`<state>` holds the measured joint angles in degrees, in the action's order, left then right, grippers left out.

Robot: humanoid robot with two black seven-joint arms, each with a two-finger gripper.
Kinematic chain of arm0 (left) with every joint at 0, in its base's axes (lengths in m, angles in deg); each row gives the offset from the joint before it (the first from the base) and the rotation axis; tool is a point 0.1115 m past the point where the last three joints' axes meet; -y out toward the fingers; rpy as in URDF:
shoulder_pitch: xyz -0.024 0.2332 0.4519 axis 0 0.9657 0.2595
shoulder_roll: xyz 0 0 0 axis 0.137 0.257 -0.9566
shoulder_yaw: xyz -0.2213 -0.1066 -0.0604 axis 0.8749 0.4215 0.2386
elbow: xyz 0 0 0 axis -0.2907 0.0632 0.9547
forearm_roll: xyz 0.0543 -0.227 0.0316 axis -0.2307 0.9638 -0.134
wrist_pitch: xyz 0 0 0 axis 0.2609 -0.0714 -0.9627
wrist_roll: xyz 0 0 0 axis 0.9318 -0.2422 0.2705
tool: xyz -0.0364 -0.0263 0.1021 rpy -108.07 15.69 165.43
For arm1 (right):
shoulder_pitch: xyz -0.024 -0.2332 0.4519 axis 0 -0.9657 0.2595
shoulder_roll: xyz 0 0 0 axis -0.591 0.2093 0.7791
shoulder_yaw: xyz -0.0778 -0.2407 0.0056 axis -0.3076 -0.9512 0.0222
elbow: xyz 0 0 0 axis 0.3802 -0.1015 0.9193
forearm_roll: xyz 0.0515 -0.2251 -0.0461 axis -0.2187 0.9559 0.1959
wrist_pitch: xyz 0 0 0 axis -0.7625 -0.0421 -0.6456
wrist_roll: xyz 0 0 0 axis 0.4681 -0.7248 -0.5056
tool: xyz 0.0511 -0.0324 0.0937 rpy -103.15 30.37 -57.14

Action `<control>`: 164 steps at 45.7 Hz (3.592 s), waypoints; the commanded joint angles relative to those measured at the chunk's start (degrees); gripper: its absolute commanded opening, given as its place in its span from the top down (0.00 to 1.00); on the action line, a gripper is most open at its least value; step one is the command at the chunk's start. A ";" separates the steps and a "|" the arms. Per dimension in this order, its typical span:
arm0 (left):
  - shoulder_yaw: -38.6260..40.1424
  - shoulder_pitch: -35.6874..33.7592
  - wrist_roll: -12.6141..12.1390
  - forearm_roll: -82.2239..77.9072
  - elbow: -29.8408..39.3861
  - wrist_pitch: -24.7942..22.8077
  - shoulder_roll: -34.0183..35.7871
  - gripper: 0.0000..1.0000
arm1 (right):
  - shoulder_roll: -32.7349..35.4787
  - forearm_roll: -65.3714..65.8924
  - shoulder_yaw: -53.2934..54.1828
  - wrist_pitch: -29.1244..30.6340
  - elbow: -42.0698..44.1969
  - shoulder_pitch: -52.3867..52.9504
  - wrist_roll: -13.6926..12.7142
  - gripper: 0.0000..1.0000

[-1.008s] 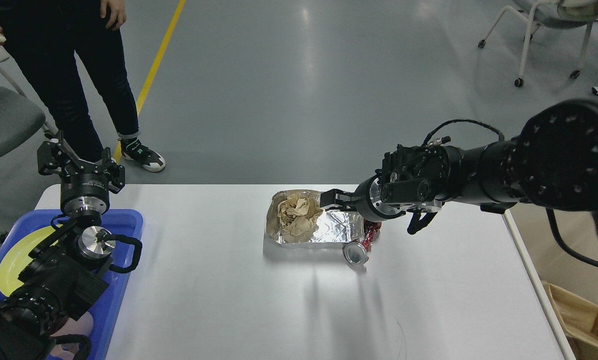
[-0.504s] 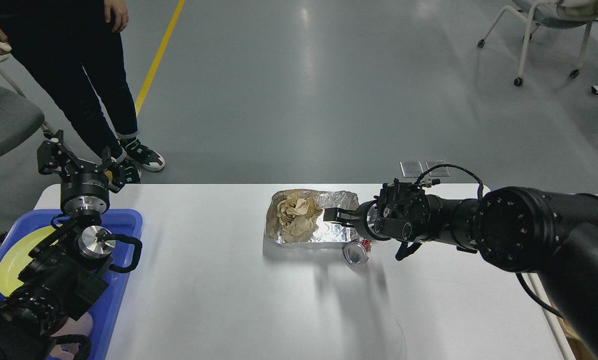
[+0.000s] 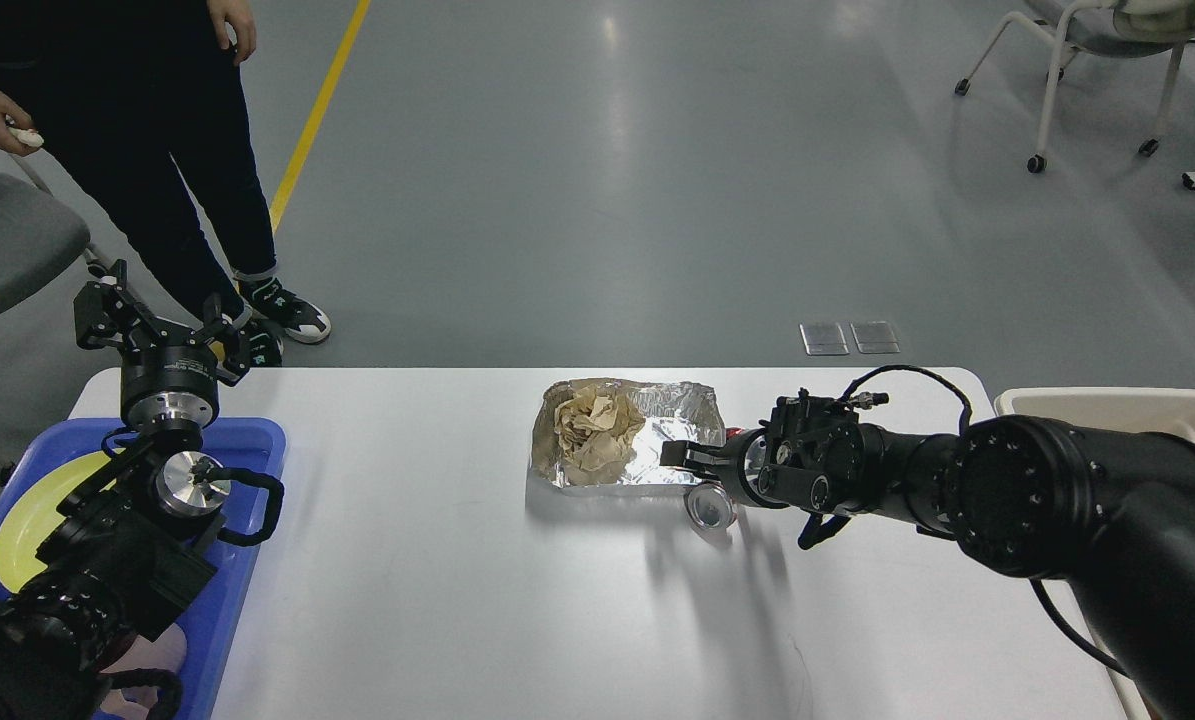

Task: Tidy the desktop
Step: 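Grasp the foil tray edge with the right gripper, then lift the foil tray and drop it into the white bin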

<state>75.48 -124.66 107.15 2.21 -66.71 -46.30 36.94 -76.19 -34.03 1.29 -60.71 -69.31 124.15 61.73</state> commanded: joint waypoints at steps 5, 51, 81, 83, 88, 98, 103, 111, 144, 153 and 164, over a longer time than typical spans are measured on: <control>0.00 0.00 0.00 0.00 0.00 0.00 -0.01 0.03 | -0.27 1.88 -0.16 -3.76 0.97 -0.86 -0.05 0.44; 0.00 0.00 0.00 0.00 0.00 0.00 -0.01 0.03 | -0.53 8.12 0.28 -3.76 0.26 -1.56 0.04 1.00; 0.00 0.00 0.00 0.00 0.00 0.00 -0.01 0.03 | 9.92 7.77 16.88 7.31 -8.87 7.14 0.04 1.00; 0.00 0.00 0.00 0.08 0.00 0.00 -0.01 0.03 | 11.33 7.77 18.12 7.67 -10.01 8.37 0.04 1.00; 0.00 0.00 0.00 0.08 0.00 0.00 -0.01 0.03 | 14.76 7.77 19.79 9.51 -11.95 11.35 -0.05 1.00; 0.00 0.00 0.00 0.00 0.00 0.00 -0.01 0.03 | 21.00 7.68 22.78 14.78 -12.04 15.66 -0.05 1.00; 0.00 0.00 0.00 0.00 0.00 0.00 -0.01 0.03 | 25.30 7.77 23.48 17.33 -11.95 18.47 0.04 1.00; 0.00 0.00 0.00 0.00 0.00 0.00 -0.01 0.03 | 31.19 8.03 23.13 18.57 -8.88 19.45 0.04 1.00; 0.00 0.00 0.00 0.00 0.00 0.00 -0.01 0.03 | 58.09 7.24 32.35 16.90 0.43 -10.95 0.04 1.00; 0.00 0.00 0.00 0.00 0.00 0.00 -0.01 0.03 | 57.57 7.24 35.96 14.53 4.74 -19.57 0.04 1.00; 0.00 0.00 0.00 0.08 0.00 0.00 -0.01 0.03 | 57.30 7.24 38.34 11.54 5.45 -24.41 0.04 1.00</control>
<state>75.48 -124.66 107.15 2.23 -66.71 -46.30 36.94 -18.78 -26.78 38.98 -47.91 -64.01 101.46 61.77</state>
